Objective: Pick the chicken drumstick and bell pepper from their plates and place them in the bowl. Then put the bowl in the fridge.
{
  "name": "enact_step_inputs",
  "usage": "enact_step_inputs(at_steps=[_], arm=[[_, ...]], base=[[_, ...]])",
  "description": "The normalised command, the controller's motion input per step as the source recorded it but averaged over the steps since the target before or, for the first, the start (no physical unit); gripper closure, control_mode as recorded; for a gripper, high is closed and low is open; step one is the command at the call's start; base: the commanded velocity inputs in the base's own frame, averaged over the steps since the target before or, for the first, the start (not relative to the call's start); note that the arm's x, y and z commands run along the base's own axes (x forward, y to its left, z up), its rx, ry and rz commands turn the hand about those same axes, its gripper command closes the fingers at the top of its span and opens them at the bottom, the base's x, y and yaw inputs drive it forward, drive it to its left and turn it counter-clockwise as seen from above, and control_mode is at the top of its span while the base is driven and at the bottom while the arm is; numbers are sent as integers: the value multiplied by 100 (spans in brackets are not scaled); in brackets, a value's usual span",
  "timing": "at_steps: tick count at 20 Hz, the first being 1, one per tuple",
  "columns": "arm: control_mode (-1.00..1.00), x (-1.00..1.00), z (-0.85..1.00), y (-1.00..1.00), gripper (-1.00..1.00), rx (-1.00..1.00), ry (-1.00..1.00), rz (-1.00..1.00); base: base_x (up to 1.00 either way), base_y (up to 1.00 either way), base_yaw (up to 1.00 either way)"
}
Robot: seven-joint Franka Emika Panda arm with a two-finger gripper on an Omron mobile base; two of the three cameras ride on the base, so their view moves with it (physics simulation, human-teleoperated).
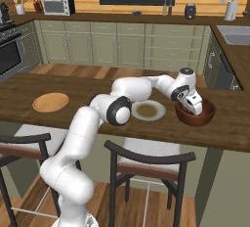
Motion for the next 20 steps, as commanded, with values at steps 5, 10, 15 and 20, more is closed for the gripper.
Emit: enact_step_inputs(at_steps=[5, 10, 15, 20], arm=[[-100, 9, -6, 3, -100, 0, 0, 0], [-100, -19, 4, 1, -100, 0, -4, -3], [-100, -57, 24, 0, -100, 0, -8, -17], [-100, -70, 20, 14, -100, 4, -9, -25]], base=[[0, 0, 0], [0, 0, 0], [0, 0, 0], [0, 0, 0]])
